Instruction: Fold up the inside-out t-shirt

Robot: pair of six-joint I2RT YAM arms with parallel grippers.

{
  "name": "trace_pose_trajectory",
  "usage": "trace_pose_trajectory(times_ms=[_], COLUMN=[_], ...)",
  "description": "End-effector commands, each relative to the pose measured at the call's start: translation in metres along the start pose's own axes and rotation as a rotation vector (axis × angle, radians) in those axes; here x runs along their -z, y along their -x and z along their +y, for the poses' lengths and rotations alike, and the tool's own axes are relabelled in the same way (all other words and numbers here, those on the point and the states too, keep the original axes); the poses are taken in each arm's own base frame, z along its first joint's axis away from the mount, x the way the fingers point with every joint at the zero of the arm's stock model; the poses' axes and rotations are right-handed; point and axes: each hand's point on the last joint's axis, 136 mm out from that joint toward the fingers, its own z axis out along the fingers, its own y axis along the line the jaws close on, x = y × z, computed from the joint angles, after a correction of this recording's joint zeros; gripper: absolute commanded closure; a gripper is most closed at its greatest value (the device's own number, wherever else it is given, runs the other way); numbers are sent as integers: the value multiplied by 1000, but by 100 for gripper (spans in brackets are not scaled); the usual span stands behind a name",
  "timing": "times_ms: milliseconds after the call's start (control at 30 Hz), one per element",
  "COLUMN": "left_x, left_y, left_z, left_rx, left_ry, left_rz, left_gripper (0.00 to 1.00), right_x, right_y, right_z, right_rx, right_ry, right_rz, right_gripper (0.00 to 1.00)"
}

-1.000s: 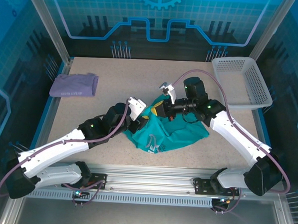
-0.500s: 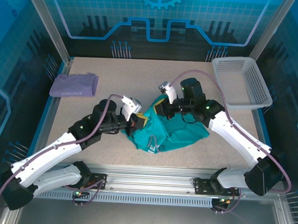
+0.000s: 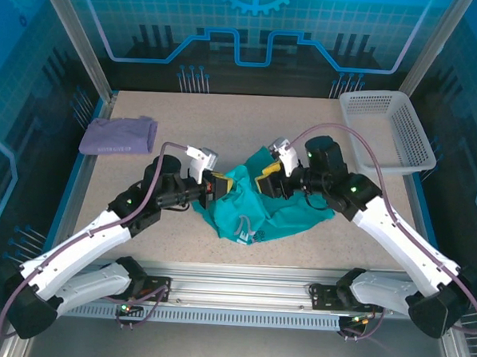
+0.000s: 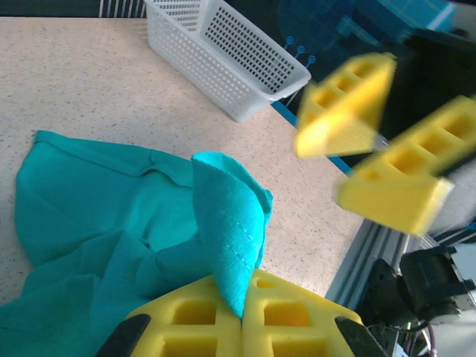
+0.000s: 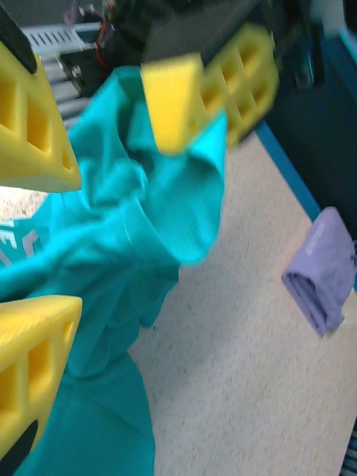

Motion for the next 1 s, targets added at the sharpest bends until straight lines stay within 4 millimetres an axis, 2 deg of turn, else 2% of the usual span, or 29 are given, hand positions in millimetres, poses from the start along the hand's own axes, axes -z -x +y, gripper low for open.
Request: trace_pose_trajectory(times_ms=[0, 133, 333, 567, 667, 800, 967], left_x=[1, 0, 0, 0, 0, 0, 2], left_y=[16, 15, 13, 14, 13, 14, 13], left_z=[2, 2, 1, 1, 1, 5, 19], left_rx=[23, 24, 25, 25, 25, 28, 55], left_ry=[16, 11, 6, 2, -1, 23, 81], left_rz=[-51, -47, -45, -49, -44, -49, -61], left_gripper=[100, 100, 100, 100, 100, 100, 100], right_x=[-14, -33, -53, -64, -64, -57, -35], right_y=[-6, -2, 2, -2, -2, 1, 12], right_z=[33, 42, 29, 24, 22, 21, 30], right_rx=[20, 37, 29, 25, 29, 45, 54], right_ry=[157, 187, 132, 123, 110, 89, 143], right_rz=[-7, -6, 24, 44, 42, 29, -10], right_gripper=[61, 61, 60, 64, 73, 92, 100])
